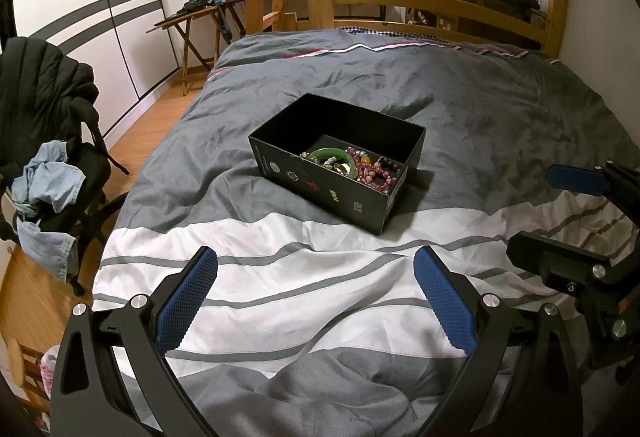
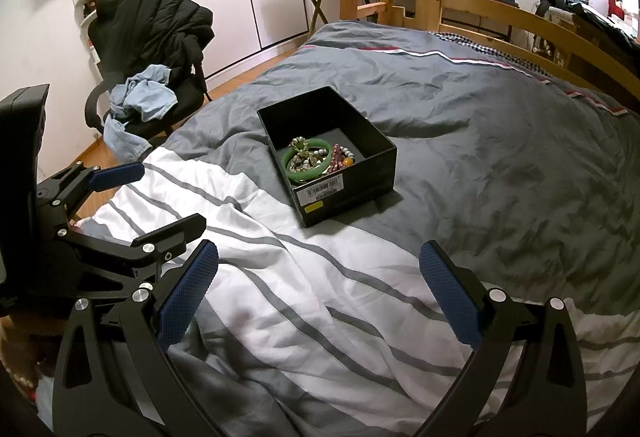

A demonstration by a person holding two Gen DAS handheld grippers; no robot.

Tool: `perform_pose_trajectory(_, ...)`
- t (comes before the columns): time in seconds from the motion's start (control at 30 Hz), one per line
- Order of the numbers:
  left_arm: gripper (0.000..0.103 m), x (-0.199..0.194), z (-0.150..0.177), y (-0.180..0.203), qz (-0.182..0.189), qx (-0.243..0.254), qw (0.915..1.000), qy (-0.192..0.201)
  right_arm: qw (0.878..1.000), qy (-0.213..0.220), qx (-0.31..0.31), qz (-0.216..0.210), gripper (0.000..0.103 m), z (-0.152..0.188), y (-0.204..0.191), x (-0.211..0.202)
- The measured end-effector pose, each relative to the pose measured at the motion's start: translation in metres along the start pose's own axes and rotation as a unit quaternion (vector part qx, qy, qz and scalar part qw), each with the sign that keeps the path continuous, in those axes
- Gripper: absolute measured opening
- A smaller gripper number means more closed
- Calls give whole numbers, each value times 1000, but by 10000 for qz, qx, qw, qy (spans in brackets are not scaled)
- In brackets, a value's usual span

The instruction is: Organize jewelry

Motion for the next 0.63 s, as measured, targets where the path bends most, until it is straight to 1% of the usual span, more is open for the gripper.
perform_pose_trajectory(0.3,97,0,0,2,-6,2,10000,-5,10000,19,45,6,99,1,0,-1)
perform_pose_trajectory(0.63,97,2,1,1,71,102,9999,12,10000,32,53,9,99,1,1,-1)
Point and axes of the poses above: each gripper's, at about its wrist camera, not at the fingertips, and x roughly the way its jaws point, y to its right, z to its underside, the point moved 1 cm from there along x, roughly the way its jaws point, and after that the axes turned 14 degrees about -z, right-handed, at the moved point
